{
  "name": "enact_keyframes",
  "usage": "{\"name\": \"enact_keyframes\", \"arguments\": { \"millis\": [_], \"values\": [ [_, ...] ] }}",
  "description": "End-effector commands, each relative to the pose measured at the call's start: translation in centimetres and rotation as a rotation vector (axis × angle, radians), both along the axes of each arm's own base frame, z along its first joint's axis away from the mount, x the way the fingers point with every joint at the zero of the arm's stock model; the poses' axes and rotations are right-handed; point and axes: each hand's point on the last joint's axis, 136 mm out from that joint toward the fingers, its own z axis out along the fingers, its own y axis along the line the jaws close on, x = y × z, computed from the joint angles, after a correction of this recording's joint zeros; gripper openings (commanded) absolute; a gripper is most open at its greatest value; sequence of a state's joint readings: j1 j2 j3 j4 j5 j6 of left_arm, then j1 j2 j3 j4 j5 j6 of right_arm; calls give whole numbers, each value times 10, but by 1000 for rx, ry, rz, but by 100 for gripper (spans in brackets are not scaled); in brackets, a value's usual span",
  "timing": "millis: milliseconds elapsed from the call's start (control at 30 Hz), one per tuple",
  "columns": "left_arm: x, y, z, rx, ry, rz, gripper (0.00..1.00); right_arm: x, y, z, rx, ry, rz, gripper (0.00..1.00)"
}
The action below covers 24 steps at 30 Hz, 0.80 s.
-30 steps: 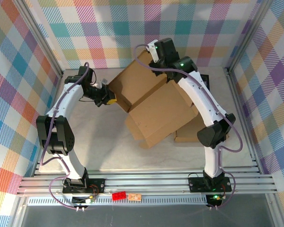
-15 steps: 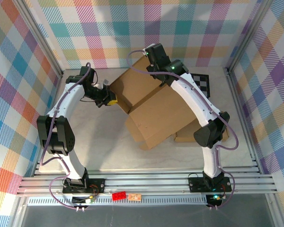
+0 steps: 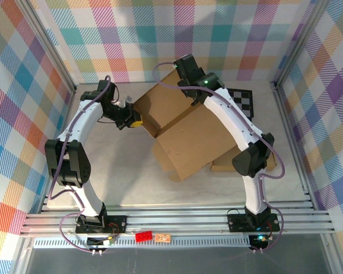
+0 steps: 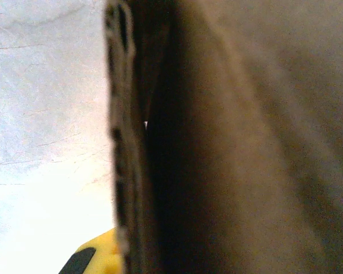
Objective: Fold the paper box
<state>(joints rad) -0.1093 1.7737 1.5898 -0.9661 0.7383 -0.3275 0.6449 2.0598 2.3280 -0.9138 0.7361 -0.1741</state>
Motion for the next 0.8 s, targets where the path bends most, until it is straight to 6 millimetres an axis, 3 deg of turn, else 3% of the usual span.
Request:
{"name": "enact_keyframes", "arguments": {
  "millis": [0, 133, 300, 400, 600, 767],
  "values": [
    [1, -7, 23, -36, -46, -14, 0, 5, -22, 17, -118, -128, -177, 0],
    [3, -8, 23, -34, -44, -6, 0, -2, -7, 26, -158, -191, -197, 0],
    [2, -8, 23, -32, -42, -7, 0, -7, 8, 14, -150, -160, -157, 0],
    [1, -7, 23, -29, -42, -7, 0, -7, 2, 12, -82, -112, -147, 2],
    [1, -8, 22, -30, -41, -10, 0, -9, -11, 3, 15, -30, -155, 20],
    [3, -8, 22, -30, -40, -9, 0, -4, -22, -6, 12, 3, -178, 24]
  ]
}}
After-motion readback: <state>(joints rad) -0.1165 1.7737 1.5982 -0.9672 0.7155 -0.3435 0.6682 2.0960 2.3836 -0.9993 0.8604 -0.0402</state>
